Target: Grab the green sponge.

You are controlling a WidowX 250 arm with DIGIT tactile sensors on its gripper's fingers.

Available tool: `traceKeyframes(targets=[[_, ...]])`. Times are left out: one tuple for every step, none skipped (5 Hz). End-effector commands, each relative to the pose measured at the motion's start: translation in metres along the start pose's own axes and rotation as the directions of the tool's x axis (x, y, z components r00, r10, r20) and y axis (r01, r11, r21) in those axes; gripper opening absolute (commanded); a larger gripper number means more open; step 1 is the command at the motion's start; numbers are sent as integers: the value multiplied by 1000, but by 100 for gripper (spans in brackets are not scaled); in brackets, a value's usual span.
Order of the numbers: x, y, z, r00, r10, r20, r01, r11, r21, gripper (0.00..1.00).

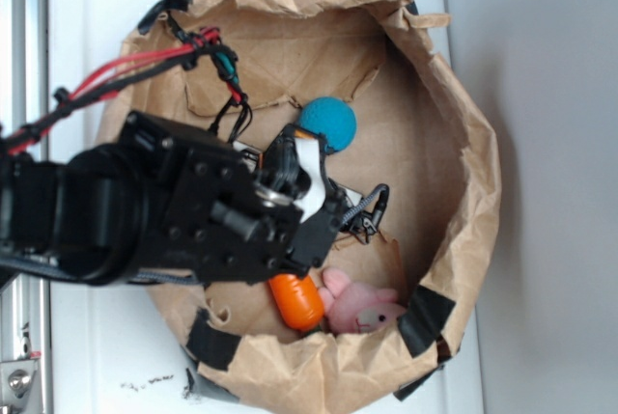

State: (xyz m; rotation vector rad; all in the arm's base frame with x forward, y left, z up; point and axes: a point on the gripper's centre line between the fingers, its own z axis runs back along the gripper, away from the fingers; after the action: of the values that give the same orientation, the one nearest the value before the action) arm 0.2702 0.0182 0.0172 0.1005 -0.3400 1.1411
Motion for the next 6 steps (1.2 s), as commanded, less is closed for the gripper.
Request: traceKeyframes(targets=[[5,-3,13,1000,24,-9,-24,999,-36,0],[6,-5,14,999,29,-14,-29,999,-33,0],[10,-9,29,999,8,-33,-10,998,-57,0],[14,-16,54,998,-40,-38,36,994,-101,0],[27,-18,93,998,-65,-24,62,993,-100,0],[30,-12,127,990,-125,61,130,987,-93,0]])
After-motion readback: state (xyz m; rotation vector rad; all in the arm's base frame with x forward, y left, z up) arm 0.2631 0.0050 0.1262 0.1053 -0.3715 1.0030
